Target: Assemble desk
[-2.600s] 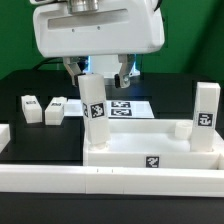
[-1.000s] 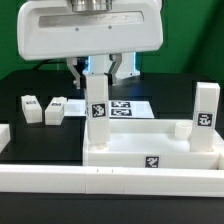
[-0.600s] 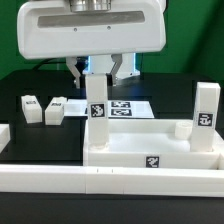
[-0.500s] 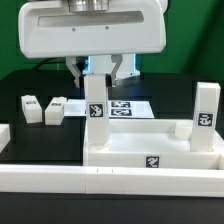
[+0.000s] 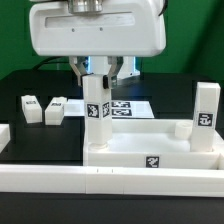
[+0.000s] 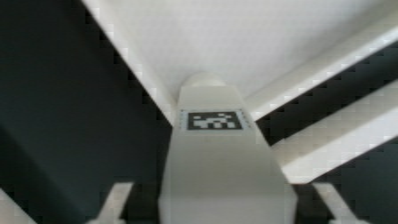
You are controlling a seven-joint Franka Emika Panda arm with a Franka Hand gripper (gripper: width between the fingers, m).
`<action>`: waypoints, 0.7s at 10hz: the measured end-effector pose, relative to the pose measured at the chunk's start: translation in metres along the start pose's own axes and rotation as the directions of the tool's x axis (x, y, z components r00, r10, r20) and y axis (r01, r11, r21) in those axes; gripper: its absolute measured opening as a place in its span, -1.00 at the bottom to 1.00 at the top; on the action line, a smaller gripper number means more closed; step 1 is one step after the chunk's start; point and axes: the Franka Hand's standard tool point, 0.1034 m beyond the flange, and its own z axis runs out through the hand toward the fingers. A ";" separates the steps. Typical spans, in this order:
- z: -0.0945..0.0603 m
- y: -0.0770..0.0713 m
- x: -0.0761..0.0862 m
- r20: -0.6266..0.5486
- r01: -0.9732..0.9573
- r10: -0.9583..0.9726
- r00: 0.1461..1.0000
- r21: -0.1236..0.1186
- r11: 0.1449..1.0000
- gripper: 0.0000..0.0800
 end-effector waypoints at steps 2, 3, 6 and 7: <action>0.000 -0.001 0.000 0.005 -0.182 0.182 0.983 -0.001 0.983 -0.27; 0.001 -0.001 0.000 0.006 -0.243 0.243 0.970 0.000 0.970 -0.27; 0.001 -0.002 0.000 0.009 -0.230 0.230 0.973 0.003 0.973 -0.18; 0.002 -0.001 0.000 0.009 -0.171 0.171 0.985 0.003 0.985 0.30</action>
Offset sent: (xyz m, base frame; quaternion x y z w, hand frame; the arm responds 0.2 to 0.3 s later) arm -0.0014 -0.0018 -0.0007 -0.0001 0.0051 0.1716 0.9852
